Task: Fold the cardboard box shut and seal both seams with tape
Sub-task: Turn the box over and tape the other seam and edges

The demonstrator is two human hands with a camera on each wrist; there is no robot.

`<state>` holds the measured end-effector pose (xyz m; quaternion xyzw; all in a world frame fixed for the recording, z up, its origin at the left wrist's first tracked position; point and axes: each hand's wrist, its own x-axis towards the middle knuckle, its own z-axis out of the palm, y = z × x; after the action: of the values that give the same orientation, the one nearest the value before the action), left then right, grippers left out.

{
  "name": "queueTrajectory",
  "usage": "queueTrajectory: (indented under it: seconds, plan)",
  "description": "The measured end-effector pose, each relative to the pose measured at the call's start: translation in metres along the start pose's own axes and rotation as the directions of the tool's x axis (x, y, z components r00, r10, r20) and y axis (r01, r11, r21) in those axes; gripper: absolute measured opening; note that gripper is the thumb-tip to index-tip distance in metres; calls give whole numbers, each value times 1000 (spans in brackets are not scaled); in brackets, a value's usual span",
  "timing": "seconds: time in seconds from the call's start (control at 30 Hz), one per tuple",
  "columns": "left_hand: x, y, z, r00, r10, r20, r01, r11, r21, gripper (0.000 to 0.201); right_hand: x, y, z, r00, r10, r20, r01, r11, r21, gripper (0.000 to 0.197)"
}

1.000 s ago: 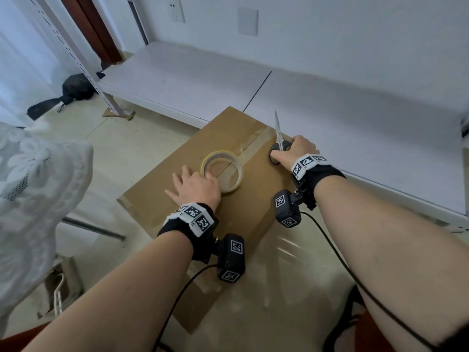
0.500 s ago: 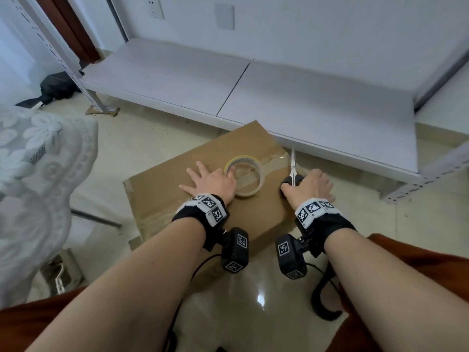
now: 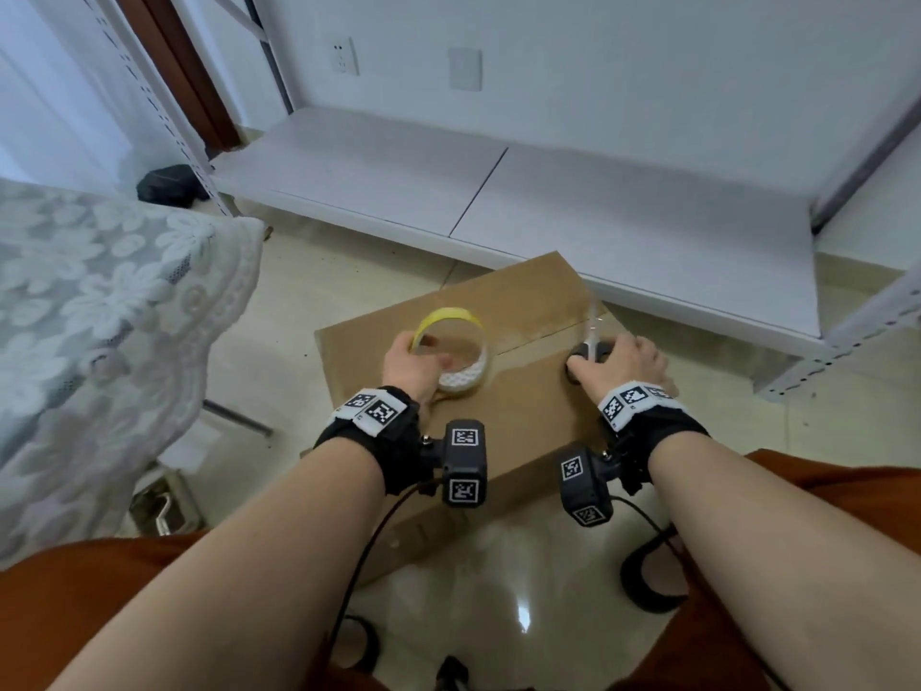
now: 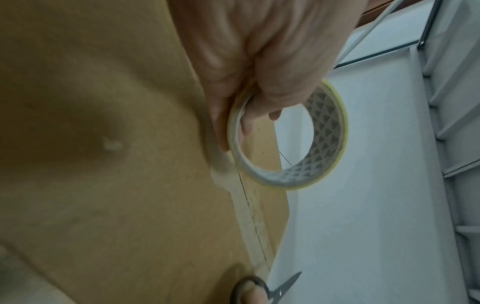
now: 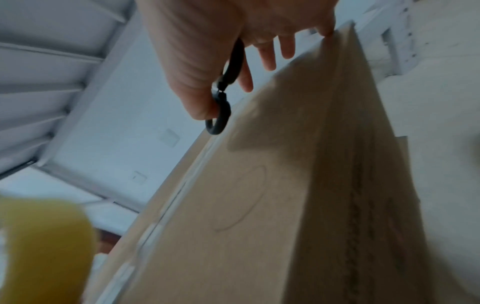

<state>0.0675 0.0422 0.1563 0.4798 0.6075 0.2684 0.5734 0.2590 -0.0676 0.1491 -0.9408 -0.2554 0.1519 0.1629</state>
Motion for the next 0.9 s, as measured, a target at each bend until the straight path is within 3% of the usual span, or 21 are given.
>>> queueTrajectory:
  seconds: [0.07,0.13,0.2,0.27,0.33,0.43,0.53,0.67,0.73,0.83,0.9]
  plan:
    - [-5,-4,-17,974,127,-187,-106,987,118,25,3,8,0,997,71,22,-71,997,25,60]
    - [-10,-9,-38,907,195,-373,-108,964,241,24,4,11,0,994,106,19,-107,993,40,58]
    - [-10,-18,-55,869,153,-471,2,950,312,26,3,8,2,992,125,9,-125,991,53,54]
    - [-11,-26,-65,865,56,-498,174,898,403,31,2,5,6,990,141,-7,-140,988,58,50]
    - [-14,-31,-67,874,-11,-486,234,885,402,34,1,6,9,990,138,-31,-136,989,53,50]
    - [-18,-38,-59,908,-64,-413,210,924,318,41,-1,12,15,990,133,-46,-131,990,43,56]
    - [-11,-33,-53,944,-16,-328,155,903,400,46,-4,17,14,975,209,-75,-206,978,41,60]
    - [17,2,-41,973,84,-214,56,816,576,41,-15,23,9,915,386,-116,-372,920,127,62]
    - [24,19,-30,963,150,-223,19,787,616,31,-20,21,10,898,426,-111,-409,901,144,63]
    - [28,27,-17,926,259,-273,-44,795,605,38,-21,16,13,913,394,-103,-380,916,130,64]
    - [25,25,-14,930,300,-211,-124,798,590,39,-19,12,15,926,368,-87,-358,927,113,62]
